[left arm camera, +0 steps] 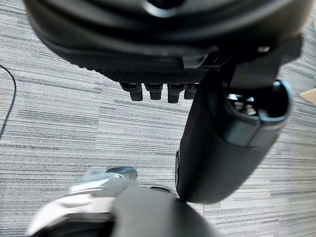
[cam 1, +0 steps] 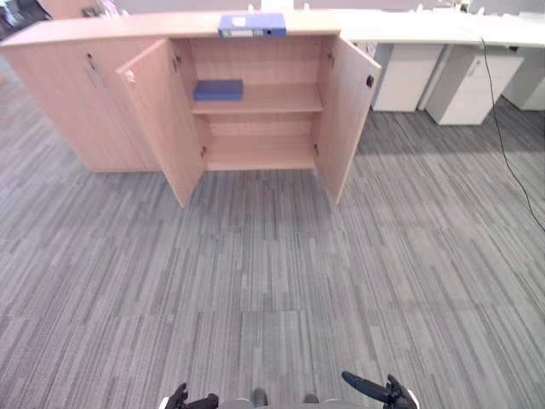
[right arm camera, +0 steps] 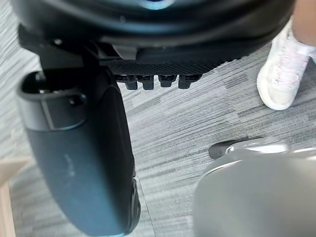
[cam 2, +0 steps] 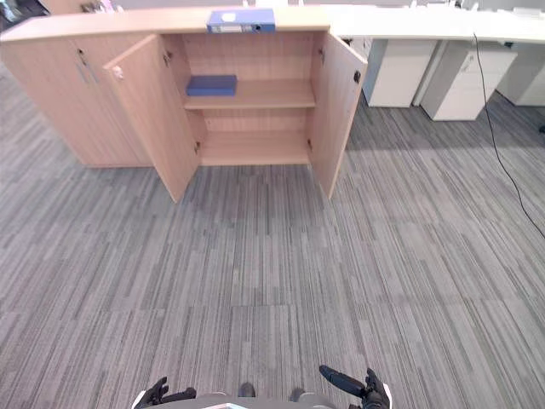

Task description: Walk over to the cabinet, pick up the folder, carry it to the office cabinet, place the folder inside the office cabinet, then close the office cabinet door

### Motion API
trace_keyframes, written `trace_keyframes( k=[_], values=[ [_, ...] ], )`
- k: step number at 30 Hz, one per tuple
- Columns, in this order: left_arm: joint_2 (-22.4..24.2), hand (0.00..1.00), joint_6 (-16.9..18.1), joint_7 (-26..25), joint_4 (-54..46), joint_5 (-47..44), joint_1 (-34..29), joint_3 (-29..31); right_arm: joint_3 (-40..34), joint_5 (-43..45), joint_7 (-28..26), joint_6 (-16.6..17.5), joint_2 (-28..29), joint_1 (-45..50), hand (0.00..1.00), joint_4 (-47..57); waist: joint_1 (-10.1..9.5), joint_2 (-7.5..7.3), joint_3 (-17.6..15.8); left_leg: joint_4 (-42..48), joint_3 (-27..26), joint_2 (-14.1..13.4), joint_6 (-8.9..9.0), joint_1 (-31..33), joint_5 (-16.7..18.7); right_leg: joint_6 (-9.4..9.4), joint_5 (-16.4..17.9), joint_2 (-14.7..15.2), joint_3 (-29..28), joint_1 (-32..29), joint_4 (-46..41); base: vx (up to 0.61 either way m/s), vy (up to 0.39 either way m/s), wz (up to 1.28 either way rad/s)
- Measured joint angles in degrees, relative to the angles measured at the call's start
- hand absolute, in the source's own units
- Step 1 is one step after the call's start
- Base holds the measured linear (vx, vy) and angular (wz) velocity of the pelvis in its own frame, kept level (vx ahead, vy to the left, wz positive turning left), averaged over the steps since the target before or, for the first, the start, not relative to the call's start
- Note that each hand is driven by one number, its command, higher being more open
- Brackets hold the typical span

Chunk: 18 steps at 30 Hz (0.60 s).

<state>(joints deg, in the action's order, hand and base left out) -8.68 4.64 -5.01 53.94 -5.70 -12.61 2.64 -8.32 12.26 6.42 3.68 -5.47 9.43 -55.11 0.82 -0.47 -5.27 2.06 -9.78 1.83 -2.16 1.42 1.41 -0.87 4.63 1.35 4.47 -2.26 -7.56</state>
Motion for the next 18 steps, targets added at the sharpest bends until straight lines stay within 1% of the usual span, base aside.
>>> trace_keyframes(
  k=[1, 4, 7, 9, 11, 13, 14, 15, 16, 17, 18],
  values=[
    [0.14, 1.00, 0.33, 0.05, -1.22, 0.04, 0.04, 0.08, -0.30, -0.29, -0.01, 0.03, 0.22, -0.01, 1.00, 0.94, 0.05, 0.03, -0.35, -1.46, 0.04, 0.18, -0.14, -1.13, -0.61, -0.03, -0.13, 0.00, 0.08, 0.85, 0.87, 0.08, -0.003, 0.00],
    [0.92, 1.00, 1.21, 0.05, -5.89, 0.07, 0.28, 0.31, -0.29, -3.09, -0.16, 0.04, 0.31, 0.00, 1.00, 3.01, 0.14, -0.06, -1.13, -3.93, 0.33, 0.53, -0.11, -3.76, -0.94, -0.08, -0.15, 0.03, 0.49, 3.36, 2.77, 0.14, 0.008, 0.04],
    [1.48, 1.00, 2.41, 0.15, -9.30, 0.10, 0.63, 0.23, -0.29, -5.76, -0.31, 0.17, 0.30, -1.03, 1.00, 4.53, 0.29, -0.14, -1.28, -5.01, 0.62, 0.79, -0.07, -4.54, -0.92, -0.15, -0.17, 0.15, 0.93, 4.20, 3.70, 0.11, 0.025, 0.06],
    [1.60, 1.00, 2.60, 0.15, -10.80, 0.08, 0.79, 0.23, -0.28, -6.92, -0.44, 0.19, 0.31, -2.50, 1.00, 4.74, 0.38, -0.15, -1.61, -5.25, 0.60, 0.93, 0.38, -4.64, -0.62, -0.20, -0.17, 0.29, 0.96, 4.26, 3.96, 0.07, 0.027, 0.00],
    [1.82, 1.00, 2.67, 0.11, -12.19, 0.03, 1.07, 0.24, -0.23, -7.98, -0.52, 0.23, 0.32, -3.94, 1.00, 4.99, 0.36, -0.38, -2.72, -3.48, 0.53, 1.19, 1.41, -3.77, 0.78, -0.60, 0.08, 0.81, 0.95, 4.27, 3.96, 0.05, 0.031, 0.01],
    [2.63, 1.00, 2.64, 0.05, -14.50, -0.03, 1.02, 0.24, -0.23, -8.12, -0.52, 0.27, 0.24, -5.59, 1.00, 5.01, 0.19, -0.18, -4.14, 3.21, 0.28, 1.14, 0.58, -0.40, 5.38, -1.88, 1.36, 1.35, 0.98, 3.63, 3.09, 0.04, 0.040, 0.01],
    [2.91, 1.00, 2.59, 0.05, -15.44, -0.03, 0.80, 0.23, -0.23, -8.12, -0.53, 0.28, 0.23, -5.80, 1.00, 5.02, 0.13, -0.10, -4.22, 5.13, 0.07, 1.05, 0.23, 0.67, 6.67, -2.25, 2.35, 1.56, 0.99, 2.77, 1.56, 0.05, 0.063, 0.01],
    [3.32, 1.00, 2.58, 0.05, -17.55, -0.05, -0.21, 0.01, -0.23, -8.11, -0.53, 0.28, 0.22, -6.32, 1.00, 5.02, 0.09, -0.12, -4.36, 8.77, -0.40, 1.13, -1.19, 2.38, 9.51, -3.73, 5.99, 2.37, 0.95, 0.30, -3.59, 0.07, 0.069, 0.02],
    [3.36, 1.00, 2.59, 0.06, -18.95, -0.05, -0.94, -0.39, -0.24, -8.10, -0.53, 0.25, 0.12, -6.18, 1.00, 5.01, 0.20, -0.25, -4.72, 11.08, -0.71, 1.58, -2.26, 2.94, 11.73, -4.95, 8.80, 3.55, 1.05, -2.06, -10.30, 0.10, 0.090, -0.04],
    [3.43, 1.00, 2.56, 0.00, -19.26, -0.11, -1.13, -0.38, -0.21, -8.08, -0.55, 0.17, 0.05, -6.22, 1.00, 4.98, -0.03, -0.20, -5.01, 11.45, -0.85, 1.78, -2.67, 2.77, 12.45, -4.89, 9.53, 4.11, 1.07, -3.98, -14.71, 0.15, 0.118, -0.10],
    [3.25, 1.00, 2.45, -0.18, -19.79, -0.23, -1.58, -0.33, -0.08, -8.04, -0.56, 0.09, 0.18, -6.22, 1.00, 5.01, 0.01, 0.17, -5.29, 11.63, -0.82, 1.87, -3.23, 1.79, 13.41, -4.74, 9.38, 5.19, 1.97, -8.80, -25.48, 0.25, 0.136, -0.04]
  ],
)
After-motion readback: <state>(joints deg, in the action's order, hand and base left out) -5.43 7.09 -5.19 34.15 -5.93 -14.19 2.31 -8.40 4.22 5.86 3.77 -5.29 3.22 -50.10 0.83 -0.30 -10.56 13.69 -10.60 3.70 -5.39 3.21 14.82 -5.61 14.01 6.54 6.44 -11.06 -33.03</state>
